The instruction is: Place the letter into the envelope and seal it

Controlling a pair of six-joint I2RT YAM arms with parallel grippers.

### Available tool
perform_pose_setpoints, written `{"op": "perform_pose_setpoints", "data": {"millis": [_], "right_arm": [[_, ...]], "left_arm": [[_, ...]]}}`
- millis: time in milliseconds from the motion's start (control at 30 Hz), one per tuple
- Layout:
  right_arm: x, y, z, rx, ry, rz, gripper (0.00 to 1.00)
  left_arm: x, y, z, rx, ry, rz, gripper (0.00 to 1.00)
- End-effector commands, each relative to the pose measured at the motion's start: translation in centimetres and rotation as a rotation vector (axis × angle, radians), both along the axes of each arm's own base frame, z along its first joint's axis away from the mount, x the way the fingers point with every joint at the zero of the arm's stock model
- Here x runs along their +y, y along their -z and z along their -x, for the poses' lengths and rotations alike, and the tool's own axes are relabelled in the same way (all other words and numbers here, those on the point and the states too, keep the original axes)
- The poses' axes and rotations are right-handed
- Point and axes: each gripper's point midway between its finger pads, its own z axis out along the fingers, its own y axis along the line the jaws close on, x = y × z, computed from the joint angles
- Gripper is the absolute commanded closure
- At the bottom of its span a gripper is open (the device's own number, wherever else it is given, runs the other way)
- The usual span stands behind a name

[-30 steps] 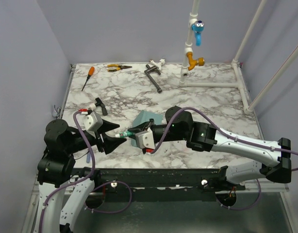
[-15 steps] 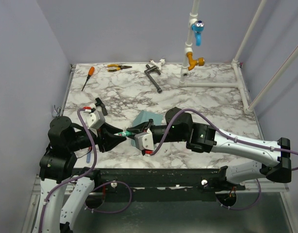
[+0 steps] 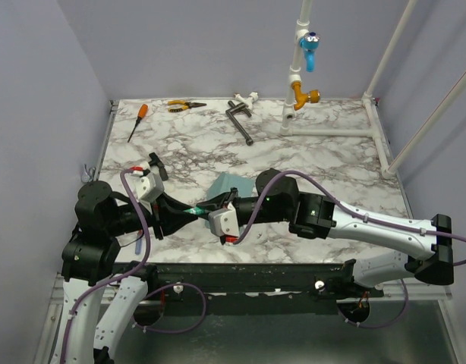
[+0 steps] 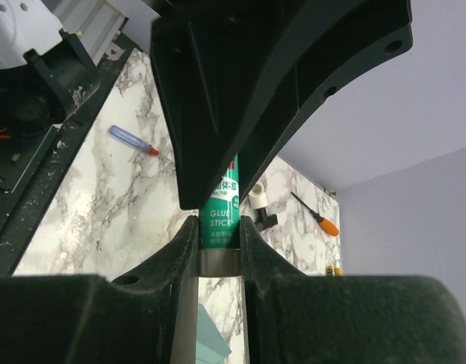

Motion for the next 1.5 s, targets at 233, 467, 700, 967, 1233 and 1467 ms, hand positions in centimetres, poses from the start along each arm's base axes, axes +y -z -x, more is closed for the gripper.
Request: {"op": "perform_pose_setpoints", "data": {"millis": [233,467,700,967,1233,1467], "right_arm": [[0.1,-1.2,0.3,0.025,0.010,-0.045,0.99],[-0.6,-3.5,-0.9,0.273,0.128,-0.149,0.37],[-3.0,-5.1,-4.1,0.879,0.094,-0.154,0.22],[-1.6,-4.3,-1.8,1.148,-0.058,-0.035,0.00],[0.0,-4.9,-0.4,1.192,-0.172,-0.101,0.01],[2.0,-4.1,-1.0,1.255,-0.140,-0.115,0.18]], "left_arm": [[-0.4,-1.0,1.0,-0.012,0.052,0.024,1.00],[0.2,-2.3,2.0,-0.241,0.051,0.001,1.00],[1.2,-3.2,2.7,-0.778,0.050,-0.100,1.00],[2.8,-2.6,0.7,-1.118,-0.048,-0.269,1.00],[3.4,-2.5,0.0,-1.197,-0.102,-0.304,1.00],[3.4,-3.0,-0.3,-1.204,-0.117,-0.298,1.00]]}}
